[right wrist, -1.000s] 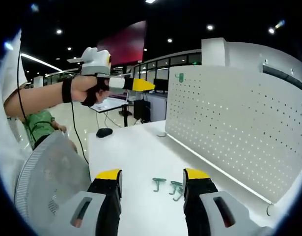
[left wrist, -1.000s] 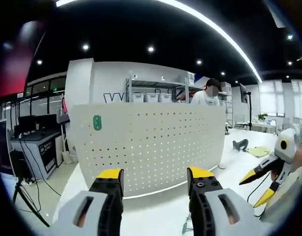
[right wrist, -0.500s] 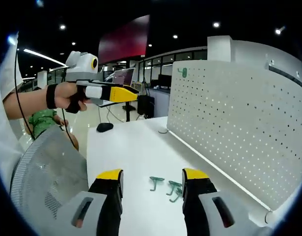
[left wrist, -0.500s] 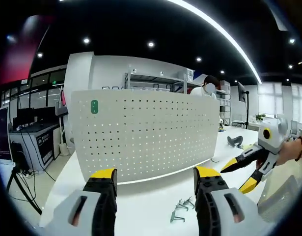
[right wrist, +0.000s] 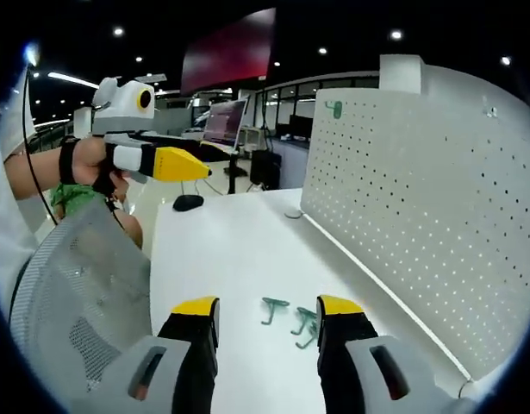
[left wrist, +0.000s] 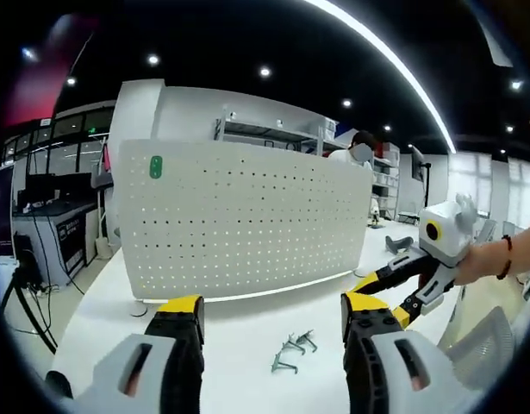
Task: Insert the hook assembly into the mounting plate slot until the hook locks in place.
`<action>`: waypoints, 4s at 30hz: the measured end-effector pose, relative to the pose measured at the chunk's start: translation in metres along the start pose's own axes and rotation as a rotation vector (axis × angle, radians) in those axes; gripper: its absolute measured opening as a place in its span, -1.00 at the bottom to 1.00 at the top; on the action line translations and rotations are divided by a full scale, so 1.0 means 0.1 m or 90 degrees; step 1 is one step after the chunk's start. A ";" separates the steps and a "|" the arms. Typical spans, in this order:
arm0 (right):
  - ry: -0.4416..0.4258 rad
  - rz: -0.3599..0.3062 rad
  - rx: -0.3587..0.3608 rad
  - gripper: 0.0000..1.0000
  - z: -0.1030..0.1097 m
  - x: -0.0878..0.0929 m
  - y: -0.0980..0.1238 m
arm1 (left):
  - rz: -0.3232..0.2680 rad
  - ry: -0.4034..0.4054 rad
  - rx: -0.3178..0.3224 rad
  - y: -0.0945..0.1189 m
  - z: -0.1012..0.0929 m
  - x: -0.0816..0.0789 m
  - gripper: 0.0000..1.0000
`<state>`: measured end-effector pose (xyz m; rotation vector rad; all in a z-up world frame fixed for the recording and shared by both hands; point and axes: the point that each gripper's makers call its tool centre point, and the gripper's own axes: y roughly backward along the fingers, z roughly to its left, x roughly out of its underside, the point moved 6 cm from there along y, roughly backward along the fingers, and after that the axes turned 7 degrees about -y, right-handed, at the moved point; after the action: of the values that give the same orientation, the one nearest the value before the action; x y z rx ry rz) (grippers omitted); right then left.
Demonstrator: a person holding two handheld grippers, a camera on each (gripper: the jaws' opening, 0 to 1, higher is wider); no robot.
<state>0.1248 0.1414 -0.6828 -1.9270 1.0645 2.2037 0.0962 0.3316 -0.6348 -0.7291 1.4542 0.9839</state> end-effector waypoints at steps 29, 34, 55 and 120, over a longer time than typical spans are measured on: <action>0.083 0.125 -0.064 -0.16 -0.07 0.12 -0.43 | 0.032 -0.014 0.040 0.13 -0.21 0.26 0.43; 0.084 0.139 -0.071 -0.16 -0.09 0.15 -0.50 | 0.038 -0.012 0.051 0.14 -0.24 0.29 0.53; 0.153 0.230 -0.112 -0.23 -0.23 0.32 -0.77 | 0.038 0.017 0.078 0.13 -0.32 0.35 0.58; 0.421 0.347 -0.235 -0.80 -0.30 0.42 -1.53 | 0.077 0.073 0.070 0.14 -0.22 0.55 0.47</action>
<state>0.2090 0.2267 -0.7917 -2.9650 1.4865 2.1443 0.0666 0.3243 -0.6870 -0.6311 1.6549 0.9586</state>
